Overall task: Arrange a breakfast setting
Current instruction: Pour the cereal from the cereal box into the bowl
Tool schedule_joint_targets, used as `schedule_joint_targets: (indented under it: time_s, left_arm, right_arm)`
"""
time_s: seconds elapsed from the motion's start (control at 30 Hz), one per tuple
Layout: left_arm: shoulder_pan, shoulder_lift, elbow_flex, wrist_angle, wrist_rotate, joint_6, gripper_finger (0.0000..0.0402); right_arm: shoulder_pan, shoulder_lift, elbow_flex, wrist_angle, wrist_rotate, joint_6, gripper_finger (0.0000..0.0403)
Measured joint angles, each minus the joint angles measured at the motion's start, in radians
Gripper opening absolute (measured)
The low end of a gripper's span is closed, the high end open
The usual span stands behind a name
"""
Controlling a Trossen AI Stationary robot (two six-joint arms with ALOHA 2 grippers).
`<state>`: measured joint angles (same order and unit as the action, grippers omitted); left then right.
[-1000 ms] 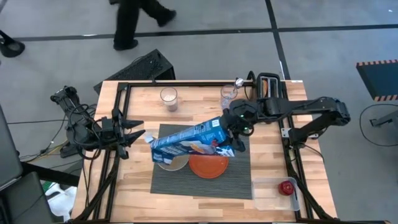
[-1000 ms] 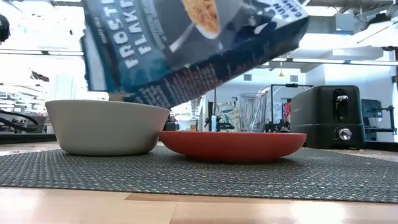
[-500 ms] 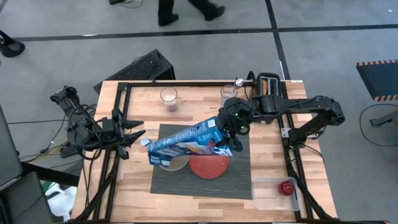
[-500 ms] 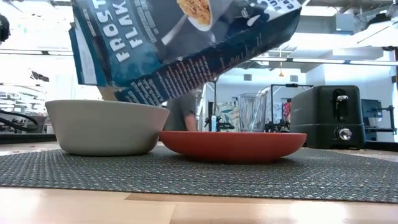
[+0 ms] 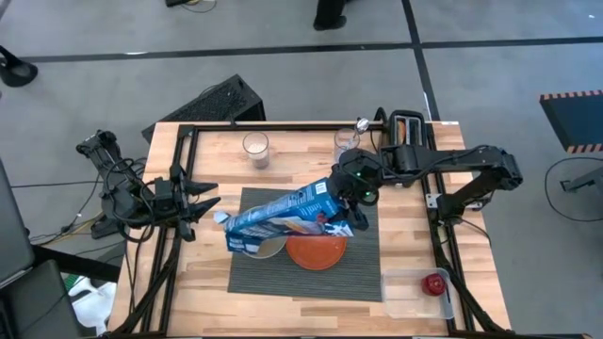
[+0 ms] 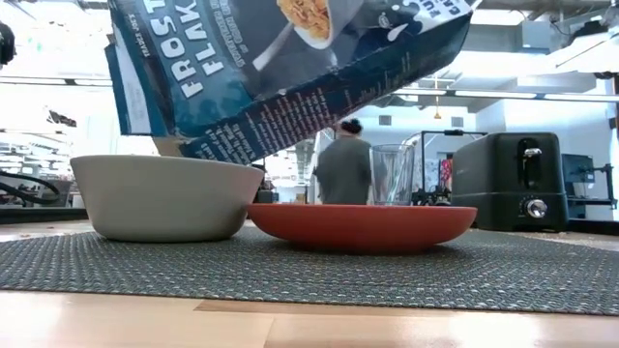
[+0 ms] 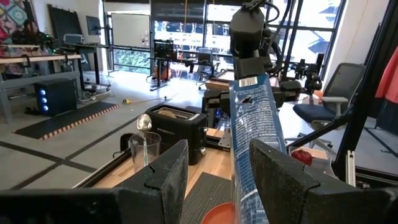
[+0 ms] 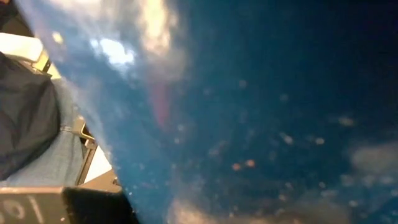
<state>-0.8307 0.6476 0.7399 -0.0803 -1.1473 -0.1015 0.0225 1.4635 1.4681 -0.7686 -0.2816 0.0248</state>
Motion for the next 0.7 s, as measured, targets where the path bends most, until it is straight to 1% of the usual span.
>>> schedule_joint_targets:
  time_s: [0.07, 0.2, 0.4, 0.6, 0.7]
  left_arm:
    - [0.0, 0.0, 0.0, 0.0, 0.0, 0.0, 0.0157]
    - [0.0, 0.0, 0.0, 0.0, 0.0, 0.0, 0.0157]
    - [0.0, 0.0, 0.0, 0.0, 0.0, 0.0, 0.0157]
    - [0.0, 0.0, 0.0, 0.0, 0.0, 0.0, 0.0157]
    - [0.0, 0.0, 0.0, -0.006, 0.0, -0.001, 0.0157]
  right_arm:
    - [-0.009, 0.0, 0.0, -0.021, 0.013, -0.004, 0.0286]
    - [-0.002, 0.0, -0.001, 0.012, 0.007, -0.011, 0.0286]
    - [0.006, 0.0, -0.001, 0.011, -0.015, -0.02, 0.0286]
    - [0.002, 0.0, -0.001, 0.007, 0.004, -0.022, 0.0286]
    - [0.004, 0.0, -0.001, 0.014, -0.004, -0.023, 0.0286]
